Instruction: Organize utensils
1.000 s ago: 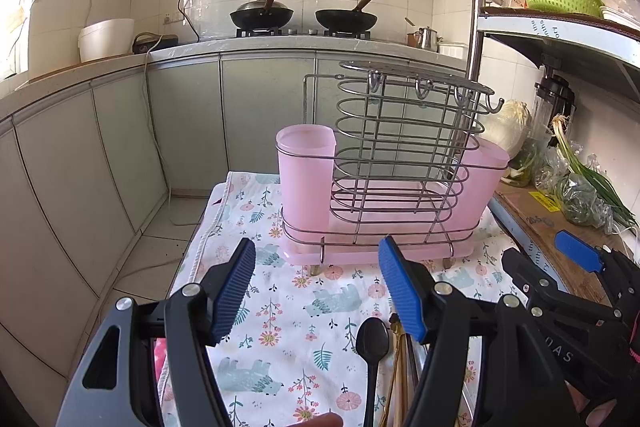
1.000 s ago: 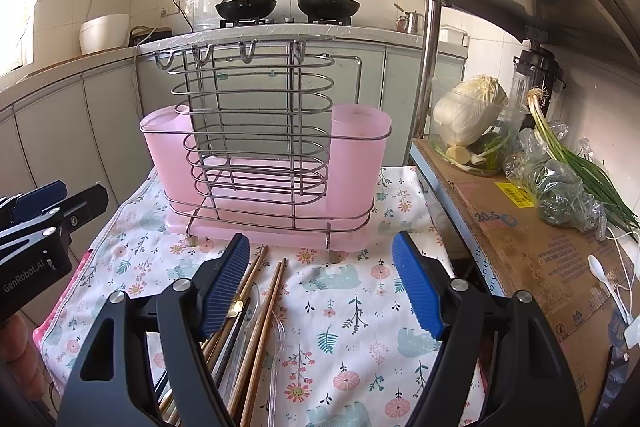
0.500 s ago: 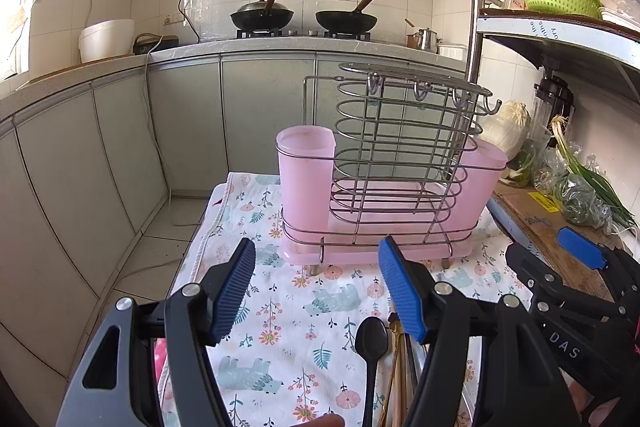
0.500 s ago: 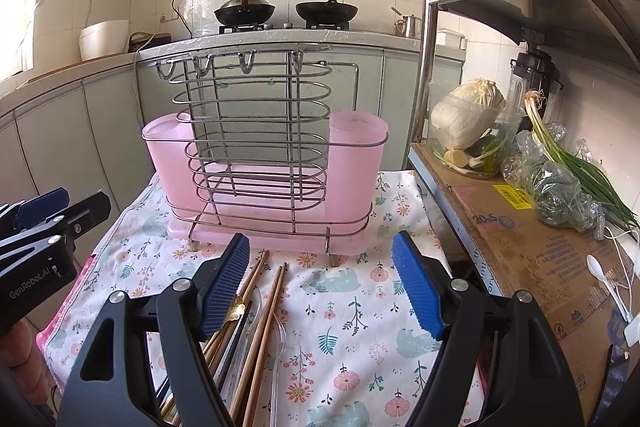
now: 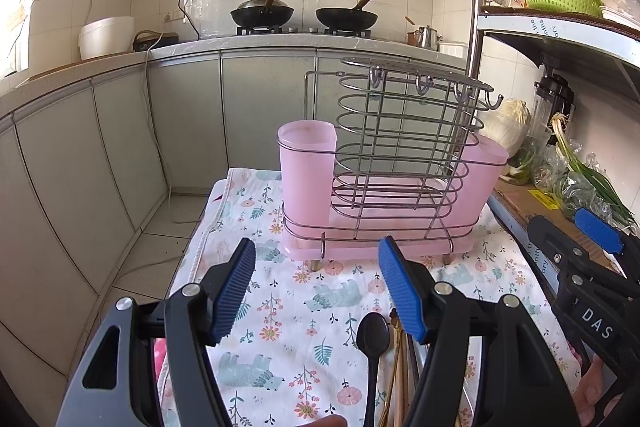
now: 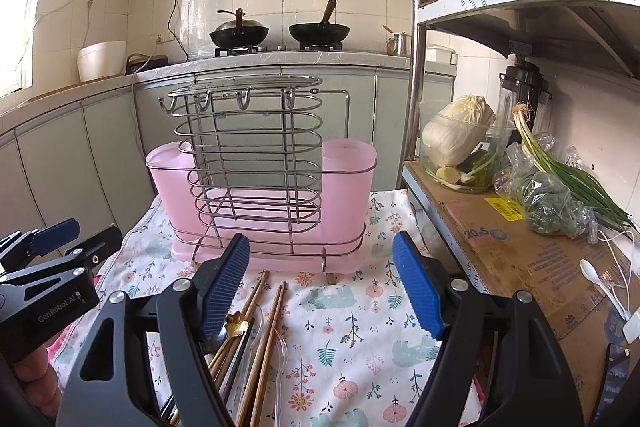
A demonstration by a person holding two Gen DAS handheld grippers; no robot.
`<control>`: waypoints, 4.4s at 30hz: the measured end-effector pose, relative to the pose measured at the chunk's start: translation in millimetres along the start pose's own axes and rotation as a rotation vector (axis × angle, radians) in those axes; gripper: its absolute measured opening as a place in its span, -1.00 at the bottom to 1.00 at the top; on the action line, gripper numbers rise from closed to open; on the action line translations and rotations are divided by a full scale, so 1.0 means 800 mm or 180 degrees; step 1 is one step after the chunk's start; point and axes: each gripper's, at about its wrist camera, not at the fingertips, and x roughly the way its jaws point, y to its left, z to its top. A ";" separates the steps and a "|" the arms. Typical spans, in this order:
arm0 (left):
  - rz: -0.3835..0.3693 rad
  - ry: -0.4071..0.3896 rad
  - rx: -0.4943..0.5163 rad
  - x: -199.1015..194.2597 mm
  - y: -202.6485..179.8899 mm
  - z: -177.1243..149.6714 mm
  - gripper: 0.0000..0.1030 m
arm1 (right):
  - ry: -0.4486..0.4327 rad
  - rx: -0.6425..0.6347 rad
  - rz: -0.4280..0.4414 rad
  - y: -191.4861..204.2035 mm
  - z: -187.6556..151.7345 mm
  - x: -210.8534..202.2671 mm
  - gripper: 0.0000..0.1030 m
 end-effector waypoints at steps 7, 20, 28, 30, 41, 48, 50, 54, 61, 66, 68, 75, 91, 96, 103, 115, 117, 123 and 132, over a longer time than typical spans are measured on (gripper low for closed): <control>-0.0003 0.0020 -0.0013 0.003 0.002 -0.003 0.24 | 0.0006 -0.0011 -0.0005 0.000 0.000 0.000 0.44; -0.0021 0.0262 -0.0087 0.026 0.018 -0.015 0.23 | 0.0193 0.0126 -0.0027 -0.016 -0.012 0.012 0.44; -0.0083 0.0449 -0.0062 0.040 0.022 -0.024 0.21 | 0.0396 0.0237 -0.0014 -0.033 -0.023 0.026 0.44; -0.0135 0.0521 -0.0027 0.043 0.021 -0.028 0.14 | 0.0468 0.0256 0.0005 -0.035 -0.027 0.029 0.44; -0.0657 0.1257 0.0133 0.077 0.009 -0.057 -0.27 | 0.0853 0.0213 0.0206 -0.032 -0.049 0.047 0.44; -0.0942 0.1805 0.0198 0.109 -0.007 -0.078 -0.65 | 0.1162 0.0284 0.0489 -0.031 -0.061 0.064 0.16; -0.1011 0.1944 0.0190 0.120 -0.011 -0.081 -0.65 | 0.1315 0.0398 0.0628 -0.034 -0.067 0.072 -0.01; -0.1091 0.2173 0.0149 0.139 -0.019 -0.086 -0.65 | 0.1633 0.0741 0.0917 -0.045 -0.080 0.090 -0.16; -0.1145 0.2464 0.0132 0.169 -0.032 -0.095 -0.66 | 0.2080 0.1244 0.1333 -0.059 -0.093 0.118 -0.42; -0.1153 0.2387 0.0141 0.168 -0.034 -0.090 -0.84 | 0.2273 0.1255 0.1405 -0.046 -0.097 0.134 -0.43; -0.1134 0.2299 0.0140 0.162 -0.027 -0.084 -0.84 | 0.2325 0.1168 0.1369 -0.037 -0.098 0.141 -0.43; -0.1030 0.2143 0.0106 0.145 -0.003 -0.066 -0.84 | 0.2509 0.0954 0.1154 -0.017 -0.113 0.167 -0.78; -0.1065 0.1617 -0.0127 0.098 0.026 -0.026 -0.84 | 0.2145 0.0898 0.0841 -0.063 -0.100 0.136 -0.94; -0.1043 0.1530 -0.0190 0.090 0.035 -0.018 -0.84 | 0.2040 0.0785 0.0571 -0.083 -0.100 0.118 -0.94; -0.1128 0.1168 -0.0363 0.068 0.043 0.014 -0.84 | 0.1278 0.0922 0.0880 -0.088 -0.045 0.081 -0.94; -0.1231 -0.0159 -0.0762 0.008 0.069 0.141 -0.84 | -0.0428 0.1172 0.1653 -0.109 0.128 0.044 -0.94; -0.1218 -0.0329 -0.0825 0.009 0.070 0.161 -0.84 | -0.0683 0.1204 0.1726 -0.115 0.155 0.052 -0.94; -0.1113 -0.0795 -0.0917 0.026 0.074 0.208 -0.84 | -0.1054 0.1279 0.1858 -0.127 0.205 0.099 -0.94; -0.0729 -0.1154 -0.0724 0.075 0.071 0.224 -0.84 | -0.1055 0.1362 0.2039 -0.133 0.209 0.188 -0.94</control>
